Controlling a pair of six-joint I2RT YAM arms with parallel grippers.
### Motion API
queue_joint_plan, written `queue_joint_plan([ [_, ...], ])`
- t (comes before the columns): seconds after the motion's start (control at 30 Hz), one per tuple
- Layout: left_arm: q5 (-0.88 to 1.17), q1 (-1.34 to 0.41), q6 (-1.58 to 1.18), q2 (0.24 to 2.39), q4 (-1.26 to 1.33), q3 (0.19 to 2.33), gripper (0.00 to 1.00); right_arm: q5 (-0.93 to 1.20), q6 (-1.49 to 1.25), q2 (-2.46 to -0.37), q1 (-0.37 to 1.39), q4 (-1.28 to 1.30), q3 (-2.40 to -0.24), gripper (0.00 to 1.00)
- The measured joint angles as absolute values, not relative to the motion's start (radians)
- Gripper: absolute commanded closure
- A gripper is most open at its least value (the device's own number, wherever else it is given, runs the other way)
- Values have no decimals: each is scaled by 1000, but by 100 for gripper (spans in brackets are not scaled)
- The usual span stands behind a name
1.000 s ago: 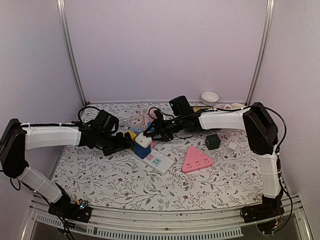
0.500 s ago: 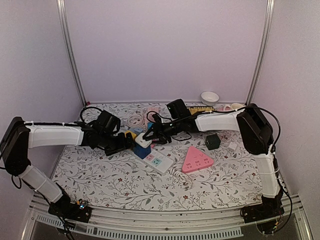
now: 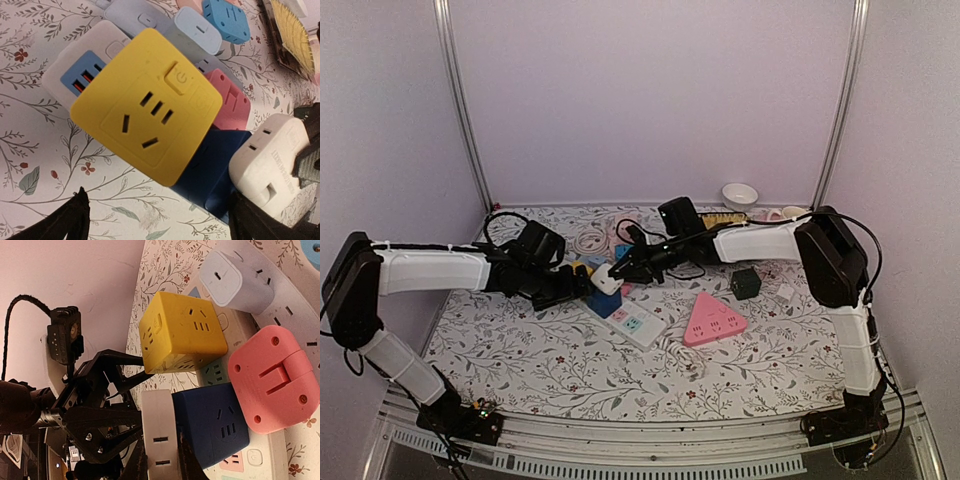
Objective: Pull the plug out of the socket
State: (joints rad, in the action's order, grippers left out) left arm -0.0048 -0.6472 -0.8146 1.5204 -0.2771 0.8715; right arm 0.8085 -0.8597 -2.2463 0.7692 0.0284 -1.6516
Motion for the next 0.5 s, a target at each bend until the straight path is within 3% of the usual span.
queue_joint_plan([
  [0.5,-1,-759,-808,1596,-270,942,4,805,-855,-2056,728,-52,-1361,97],
])
